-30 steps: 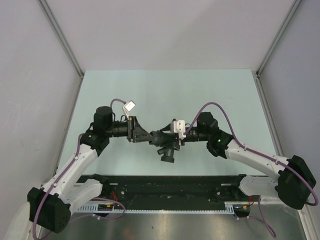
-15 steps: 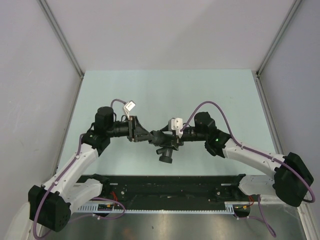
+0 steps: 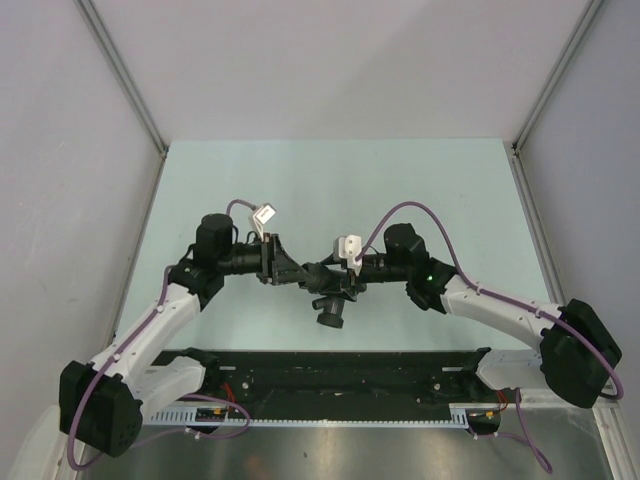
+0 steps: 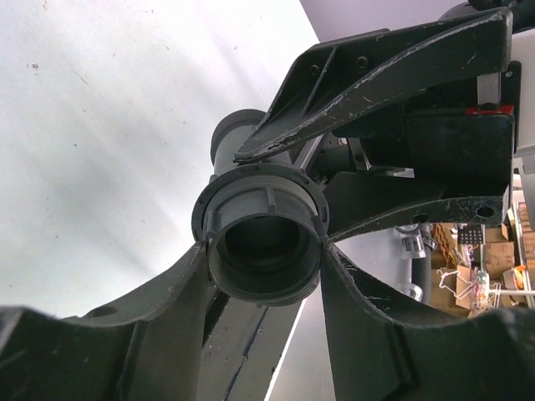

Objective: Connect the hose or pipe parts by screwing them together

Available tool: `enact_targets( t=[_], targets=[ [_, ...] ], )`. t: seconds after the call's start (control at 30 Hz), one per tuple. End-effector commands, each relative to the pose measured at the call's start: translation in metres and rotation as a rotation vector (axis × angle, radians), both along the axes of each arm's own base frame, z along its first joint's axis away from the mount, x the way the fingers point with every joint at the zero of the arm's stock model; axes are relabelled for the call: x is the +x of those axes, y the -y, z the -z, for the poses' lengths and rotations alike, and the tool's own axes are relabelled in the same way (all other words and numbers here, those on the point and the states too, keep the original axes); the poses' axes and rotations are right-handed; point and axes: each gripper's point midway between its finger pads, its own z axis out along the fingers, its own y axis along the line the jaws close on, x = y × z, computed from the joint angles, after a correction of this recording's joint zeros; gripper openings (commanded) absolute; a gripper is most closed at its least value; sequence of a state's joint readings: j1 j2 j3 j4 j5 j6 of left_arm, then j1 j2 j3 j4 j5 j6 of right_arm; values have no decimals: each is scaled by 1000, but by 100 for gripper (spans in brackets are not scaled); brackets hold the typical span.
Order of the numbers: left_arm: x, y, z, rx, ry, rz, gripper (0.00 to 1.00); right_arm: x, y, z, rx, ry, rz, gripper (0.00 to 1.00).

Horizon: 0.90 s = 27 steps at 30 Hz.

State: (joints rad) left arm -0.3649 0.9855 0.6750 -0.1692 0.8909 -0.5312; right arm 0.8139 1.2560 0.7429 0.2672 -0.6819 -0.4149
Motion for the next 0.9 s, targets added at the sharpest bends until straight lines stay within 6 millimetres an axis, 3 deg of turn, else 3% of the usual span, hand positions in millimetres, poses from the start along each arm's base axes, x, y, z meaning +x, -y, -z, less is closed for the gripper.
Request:
enact_targets(
  t=[0.0,0.2,0.87],
  targets=[
    [10,3,2,17,16,-30,0,-1,-13,-38,94,70,-41,29],
    [2,7,-7,-4,66,34,0,-5,-15,-41,110,76,-70,29],
    [-18,23,-2,23,338,263,0,-18,-15,-48,139,20,-168,19]
  ],
)
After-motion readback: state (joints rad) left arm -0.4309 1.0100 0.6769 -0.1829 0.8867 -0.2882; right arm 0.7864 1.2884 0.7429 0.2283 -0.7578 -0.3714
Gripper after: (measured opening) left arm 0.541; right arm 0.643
